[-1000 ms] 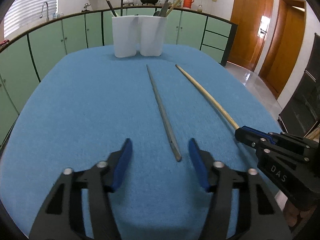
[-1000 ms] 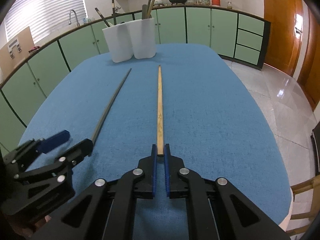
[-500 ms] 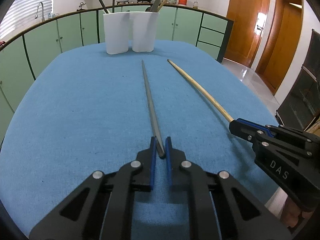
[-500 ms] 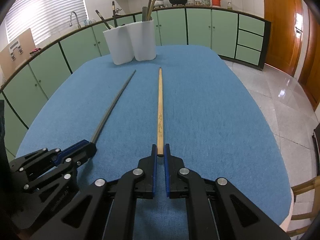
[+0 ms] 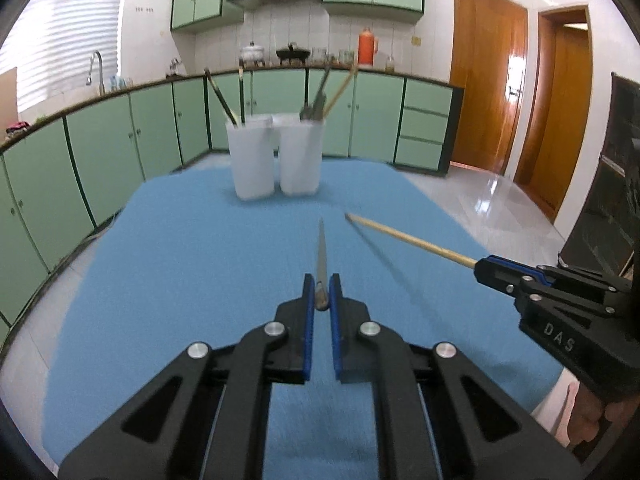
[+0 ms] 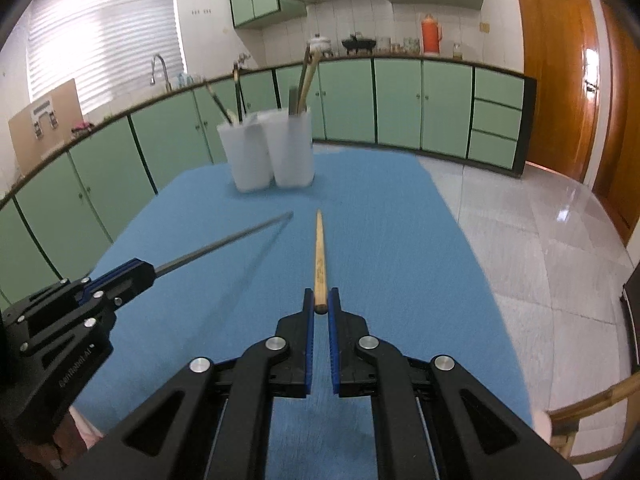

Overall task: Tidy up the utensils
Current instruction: 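Lift both held chopsticks and carry them over the white holder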

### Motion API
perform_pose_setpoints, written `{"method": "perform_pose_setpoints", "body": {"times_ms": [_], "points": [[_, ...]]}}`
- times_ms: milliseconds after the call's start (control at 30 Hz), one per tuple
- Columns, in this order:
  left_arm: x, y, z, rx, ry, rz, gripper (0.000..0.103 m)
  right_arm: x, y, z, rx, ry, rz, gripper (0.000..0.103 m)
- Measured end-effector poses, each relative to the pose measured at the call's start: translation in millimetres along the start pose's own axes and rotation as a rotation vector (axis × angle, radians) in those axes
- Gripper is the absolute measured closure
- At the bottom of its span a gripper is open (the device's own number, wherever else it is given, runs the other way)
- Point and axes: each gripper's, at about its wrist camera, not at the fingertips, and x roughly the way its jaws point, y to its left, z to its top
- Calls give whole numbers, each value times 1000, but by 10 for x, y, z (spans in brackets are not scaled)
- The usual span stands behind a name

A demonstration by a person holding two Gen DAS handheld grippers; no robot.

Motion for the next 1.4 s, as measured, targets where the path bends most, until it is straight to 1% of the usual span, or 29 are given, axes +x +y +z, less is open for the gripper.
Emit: {"method": "perform_pose_setpoints", "body": {"times_ms": [200,400,567,700,833,967,1233,1400], "points": [[-222,11,336,7,-92,4,97,-196,1,293,0,-78,17,96],[-399,7,632,19,-161,-12,97,-315,2,546,8,-121,48,96],[-474,27,822,5,-185,-39,97,-407,36,777,2,-153,68,96],[-540,52,967,-6,-211,-49,97,-472,31,1002,3,-166,109,96],[-576,79,1131,-6,-233,-57,97,-519,59,1243,-24,-179,133,96],[-590,169,1293,-9,-252,-65,97,-549,104,1403,-54,-184,160,96],[-597,240,1558,1,-304,-49,97,-581,255,1693,-112,-207,206,96],[-499,344,1841,-16,-347,-35,97,-553,332,1911,-132,-227,222,96]]}}
